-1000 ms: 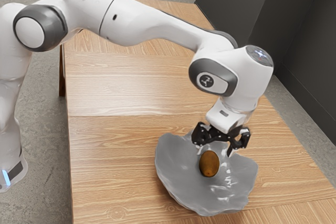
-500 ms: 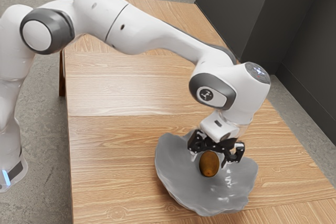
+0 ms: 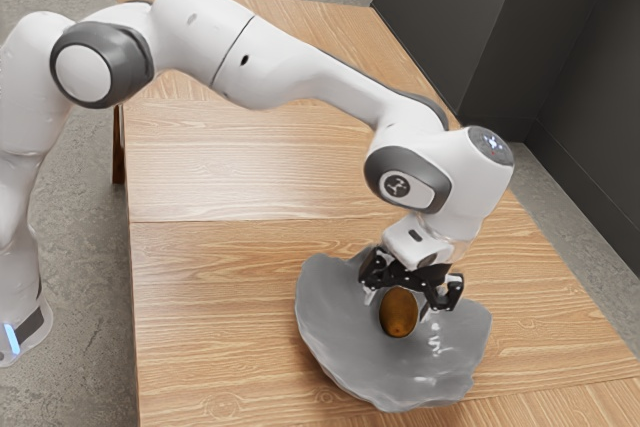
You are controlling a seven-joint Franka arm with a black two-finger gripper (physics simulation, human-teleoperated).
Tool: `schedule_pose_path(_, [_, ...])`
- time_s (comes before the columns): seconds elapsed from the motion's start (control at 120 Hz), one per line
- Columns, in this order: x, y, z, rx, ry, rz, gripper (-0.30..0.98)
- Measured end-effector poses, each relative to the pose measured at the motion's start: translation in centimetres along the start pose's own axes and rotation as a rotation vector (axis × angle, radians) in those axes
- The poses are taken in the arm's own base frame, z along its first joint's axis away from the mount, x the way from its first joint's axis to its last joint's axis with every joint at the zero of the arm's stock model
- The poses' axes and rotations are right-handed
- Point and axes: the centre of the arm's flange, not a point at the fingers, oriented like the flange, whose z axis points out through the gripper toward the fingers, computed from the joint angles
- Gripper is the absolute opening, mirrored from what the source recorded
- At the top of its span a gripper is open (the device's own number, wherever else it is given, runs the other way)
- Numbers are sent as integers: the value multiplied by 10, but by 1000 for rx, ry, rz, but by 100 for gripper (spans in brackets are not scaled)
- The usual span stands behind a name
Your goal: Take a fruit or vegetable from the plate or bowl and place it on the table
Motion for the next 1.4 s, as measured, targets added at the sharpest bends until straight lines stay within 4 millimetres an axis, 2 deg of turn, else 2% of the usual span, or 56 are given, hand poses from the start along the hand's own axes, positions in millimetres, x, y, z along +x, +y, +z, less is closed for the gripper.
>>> schedule_pose_path(0.192, [-5,-5,16,-19,6,8,67])
schedule_pose_path(0.433, [-6,-6,20,-9,6,11,28])
schedule_pose_path(0.608, [-5,-6,22,-1,7,15,27])
schedule_pose_path(0.658, [-4,-5,15,13,4,15,27])
schedule_pose_path(0.808, [-6,5,-32,88,-3,0,27])
schedule_pose_path(0.85, [-17,5,-39,99,-1,-24,27])
schedule_pose_path(0.975, [-80,7,-53,127,1,-144,27])
schedule_pose_path(1.175, [-169,28,-71,153,-10,-313,27])
schedule_pose_path(1.325, [-219,44,-70,141,-16,-408,27])
schedule_pose_path(1.4, [-236,51,-69,133,-19,-443,27])
